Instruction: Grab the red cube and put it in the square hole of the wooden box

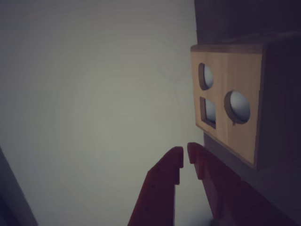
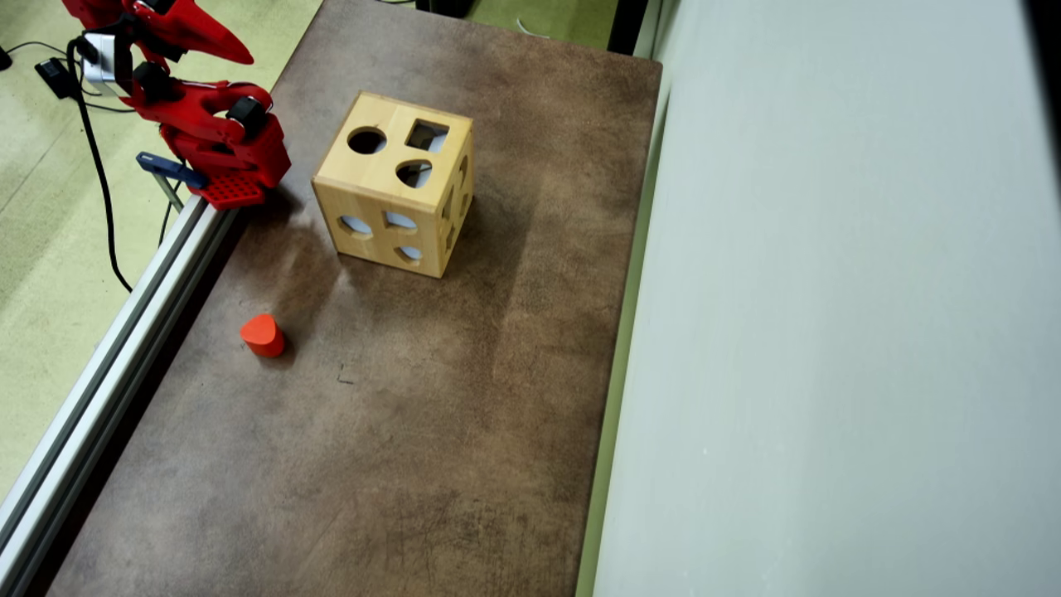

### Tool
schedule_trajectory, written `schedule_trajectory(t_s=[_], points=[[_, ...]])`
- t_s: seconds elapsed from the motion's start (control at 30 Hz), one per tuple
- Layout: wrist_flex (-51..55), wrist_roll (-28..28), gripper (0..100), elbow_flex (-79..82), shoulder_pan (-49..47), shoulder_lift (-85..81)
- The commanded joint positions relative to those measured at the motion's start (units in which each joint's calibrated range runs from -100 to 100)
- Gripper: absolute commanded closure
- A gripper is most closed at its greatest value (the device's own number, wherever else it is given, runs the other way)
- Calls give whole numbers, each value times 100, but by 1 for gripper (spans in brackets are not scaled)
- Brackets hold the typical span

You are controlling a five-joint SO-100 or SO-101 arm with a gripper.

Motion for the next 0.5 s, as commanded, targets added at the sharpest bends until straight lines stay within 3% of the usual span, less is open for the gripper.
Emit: schedule_trajectory(t_s=[0.0,0.47], points=[[25,190,97,-33,-11,26],[17,225,97,-24,-70,18]])
